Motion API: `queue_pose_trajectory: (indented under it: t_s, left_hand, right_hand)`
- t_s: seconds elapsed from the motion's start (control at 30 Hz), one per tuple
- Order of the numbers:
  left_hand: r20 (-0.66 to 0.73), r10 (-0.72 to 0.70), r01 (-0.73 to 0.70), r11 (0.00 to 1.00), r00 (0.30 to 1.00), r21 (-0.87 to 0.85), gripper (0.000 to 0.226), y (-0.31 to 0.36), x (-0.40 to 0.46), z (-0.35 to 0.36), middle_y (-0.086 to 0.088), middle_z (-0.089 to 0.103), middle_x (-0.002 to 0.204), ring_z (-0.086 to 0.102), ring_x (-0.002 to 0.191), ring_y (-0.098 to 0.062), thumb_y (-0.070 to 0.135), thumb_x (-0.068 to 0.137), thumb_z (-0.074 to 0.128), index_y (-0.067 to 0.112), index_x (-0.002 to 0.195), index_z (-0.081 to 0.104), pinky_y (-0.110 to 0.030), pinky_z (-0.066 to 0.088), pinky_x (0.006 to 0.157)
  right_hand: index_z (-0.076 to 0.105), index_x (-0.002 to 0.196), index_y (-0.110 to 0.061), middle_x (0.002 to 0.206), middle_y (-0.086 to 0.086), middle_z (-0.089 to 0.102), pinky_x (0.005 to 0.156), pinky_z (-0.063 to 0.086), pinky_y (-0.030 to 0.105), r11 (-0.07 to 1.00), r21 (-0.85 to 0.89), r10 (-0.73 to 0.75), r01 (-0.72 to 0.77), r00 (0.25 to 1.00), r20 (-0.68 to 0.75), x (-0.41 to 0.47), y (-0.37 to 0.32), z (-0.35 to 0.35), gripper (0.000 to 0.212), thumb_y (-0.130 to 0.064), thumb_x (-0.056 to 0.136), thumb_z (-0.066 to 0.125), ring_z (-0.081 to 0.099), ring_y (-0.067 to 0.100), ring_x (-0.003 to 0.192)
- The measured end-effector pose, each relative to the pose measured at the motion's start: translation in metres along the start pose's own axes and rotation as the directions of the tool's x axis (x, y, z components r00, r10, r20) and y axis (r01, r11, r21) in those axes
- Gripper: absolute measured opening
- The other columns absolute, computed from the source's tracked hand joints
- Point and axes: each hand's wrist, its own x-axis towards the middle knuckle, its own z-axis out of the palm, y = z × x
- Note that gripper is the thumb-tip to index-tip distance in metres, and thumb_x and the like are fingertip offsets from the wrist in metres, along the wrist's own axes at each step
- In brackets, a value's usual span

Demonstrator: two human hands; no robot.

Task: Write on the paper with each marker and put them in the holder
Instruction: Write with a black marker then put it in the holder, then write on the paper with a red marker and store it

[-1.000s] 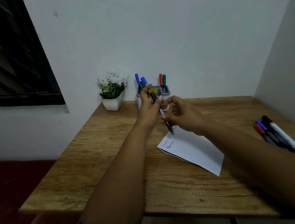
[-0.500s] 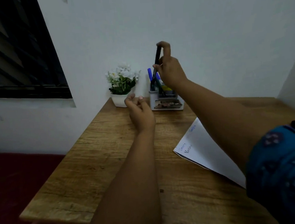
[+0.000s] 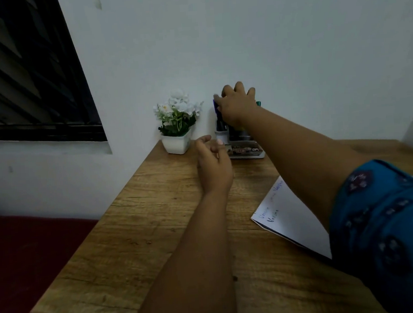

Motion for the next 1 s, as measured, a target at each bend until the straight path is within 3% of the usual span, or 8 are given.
queue_pose_trajectory:
  t_s: [0.1, 0.23, 0.3, 0.4, 0.5, 0.6, 0.73, 1.0]
  left_hand:
    - [0.043, 0.034, -0.037, 0.996, 0.998, 0.087, 0.027, 0.005, 0.000, 0.001, -0.008, 0.055, 0.113, 0.057, 0.095, -0.018, 0.029, 0.098, 0.050, 0.014, 0.119, 0.046, -0.026, 0.044, 0.073]
    - [0.143, 0.129, -0.151, 0.976, 0.981, 0.157, 0.031, 0.023, -0.006, 0.005, -0.008, 0.043, 0.127, 0.052, 0.099, -0.013, 0.032, 0.098, 0.050, 0.013, 0.122, 0.046, -0.020, 0.044, 0.071]
    - [0.256, 0.152, -0.198, 0.966, 0.955, 0.164, 0.031, 0.032, -0.015, 0.011, -0.009, 0.040, 0.130, 0.053, 0.102, -0.014, 0.032, 0.098, 0.050, 0.011, 0.121, 0.049, -0.027, 0.049, 0.078]
    - [0.397, 0.206, -0.279, 0.951, 0.894, 0.135, 0.023, 0.051, -0.035, 0.022, -0.006, 0.045, 0.115, 0.055, 0.096, -0.020, 0.029, 0.098, 0.051, 0.008, 0.102, 0.058, -0.036, 0.051, 0.080]
    - [0.523, 0.297, -0.430, 0.890, 0.799, 0.151, 0.028, 0.063, -0.063, 0.034, 0.001, 0.045, 0.092, 0.048, 0.085, -0.016, 0.034, 0.097, 0.053, 0.011, 0.083, 0.061, -0.025, 0.037, 0.065]
    - [0.575, 0.332, -0.470, 0.877, 0.747, 0.104, 0.031, 0.076, -0.089, 0.044, 0.007, 0.045, 0.084, 0.043, 0.088, -0.011, 0.033, 0.097, 0.053, 0.016, 0.071, 0.059, -0.022, 0.032, 0.067]
    - [0.581, 0.337, -0.464, 0.882, 0.741, 0.082, 0.016, 0.087, -0.108, 0.057, 0.004, 0.056, 0.099, 0.047, 0.103, -0.016, 0.018, 0.093, 0.052, 0.015, 0.094, 0.067, -0.028, 0.040, 0.082]
    - [0.603, 0.255, -0.417, 0.898, 0.756, 0.143, 0.021, 0.072, -0.107, 0.055, 0.001, 0.056, 0.114, 0.050, 0.112, -0.021, 0.029, 0.092, 0.058, 0.016, 0.108, 0.063, -0.041, 0.048, 0.090]
  right_hand:
    - [0.025, 0.152, -0.026, 0.152, 0.007, 0.028, 0.105, 0.026, 0.054, 0.994, 0.111, 0.007, -0.006, 1.000, -0.006, -0.020, 0.012, -0.009, 0.050, -0.027, 0.103, 0.036, 0.023, 0.035, 0.136]
    - [0.054, 0.136, -0.032, 0.140, 0.001, 0.043, 0.094, 0.030, 0.043, 0.933, 0.354, 0.099, -0.058, 0.990, -0.097, -0.067, 0.041, -0.024, 0.035, -0.033, 0.104, 0.041, 0.031, 0.029, 0.129]
    - [0.063, 0.126, -0.032, 0.130, 0.000, 0.050, 0.093, 0.032, 0.043, 0.891, 0.449, 0.117, -0.062, 0.989, -0.094, -0.106, 0.058, -0.026, 0.031, -0.039, 0.101, 0.045, 0.035, 0.028, 0.126]
    - [0.071, 0.111, -0.027, 0.110, -0.003, 0.063, 0.096, 0.042, 0.044, 0.848, 0.526, 0.110, -0.064, 0.992, -0.056, -0.171, 0.088, -0.028, 0.022, -0.035, 0.095, 0.058, 0.049, 0.025, 0.116]
    - [0.076, 0.098, -0.020, 0.092, -0.003, 0.070, 0.085, 0.049, 0.031, 0.809, 0.567, 0.197, -0.155, 0.980, -0.013, -0.234, 0.123, -0.026, 0.014, -0.021, 0.089, 0.066, 0.063, 0.019, 0.094]
    - [0.074, 0.101, -0.016, 0.097, 0.004, 0.072, 0.083, 0.053, 0.035, 0.787, 0.506, 0.399, -0.353, 0.917, 0.019, -0.290, 0.159, -0.011, 0.016, -0.014, 0.088, 0.064, 0.064, 0.022, 0.089]
    - [0.071, 0.105, -0.014, 0.107, 0.012, 0.068, 0.079, 0.049, 0.032, 0.709, 0.344, 0.630, -0.616, 0.772, 0.083, -0.338, 0.186, 0.020, 0.018, -0.016, 0.091, 0.060, 0.063, 0.030, 0.096]
    - [0.066, 0.122, -0.010, 0.118, 0.016, 0.065, 0.087, 0.049, 0.035, 0.535, 0.408, 0.750, -0.740, 0.639, 0.174, -0.350, 0.186, 0.028, 0.034, -0.015, 0.088, 0.067, 0.061, 0.032, 0.107]
